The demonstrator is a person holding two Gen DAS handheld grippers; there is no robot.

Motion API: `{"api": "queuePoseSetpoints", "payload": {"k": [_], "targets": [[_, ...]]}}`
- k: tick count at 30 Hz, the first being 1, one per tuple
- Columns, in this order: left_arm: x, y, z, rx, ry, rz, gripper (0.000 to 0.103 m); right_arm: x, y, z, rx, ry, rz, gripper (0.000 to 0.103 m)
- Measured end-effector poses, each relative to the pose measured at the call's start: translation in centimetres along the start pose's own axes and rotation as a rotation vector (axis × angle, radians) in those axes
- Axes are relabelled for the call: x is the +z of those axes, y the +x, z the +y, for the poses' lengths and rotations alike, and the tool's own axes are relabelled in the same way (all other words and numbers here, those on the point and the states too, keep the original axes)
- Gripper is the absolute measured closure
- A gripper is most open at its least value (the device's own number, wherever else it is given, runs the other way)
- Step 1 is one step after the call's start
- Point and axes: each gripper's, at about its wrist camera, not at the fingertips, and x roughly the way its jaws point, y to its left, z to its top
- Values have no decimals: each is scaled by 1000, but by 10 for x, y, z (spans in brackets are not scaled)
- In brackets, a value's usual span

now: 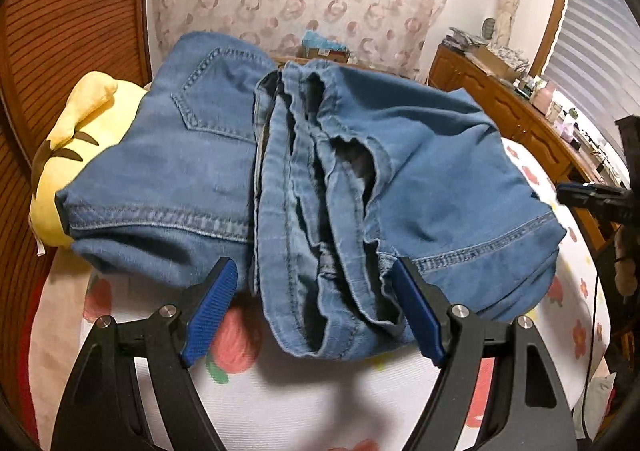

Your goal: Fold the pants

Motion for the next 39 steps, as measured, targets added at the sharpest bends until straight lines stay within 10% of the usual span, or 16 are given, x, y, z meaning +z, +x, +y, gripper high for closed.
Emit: {"api": "queuePoseSetpoints", "payload": {"k": [11, 19, 22, 27, 39], "targets": [[-8, 9, 1, 20, 5, 27, 23, 9, 46, -23, 71, 113, 38, 54], [-10, 7, 0, 6, 13, 28, 57, 11, 63, -36, 179, 173, 38, 54], [-12, 3, -2, -8, 17, 19, 65, 10, 65, -36, 221, 166, 36, 84], [-14, -3, -10, -22, 40, 4, 85, 12, 50, -23, 264, 101, -12, 95], [-8, -82, -56, -104, 114, -148, 87, -1, -54, -27, 189, 22, -200, 97]]}}
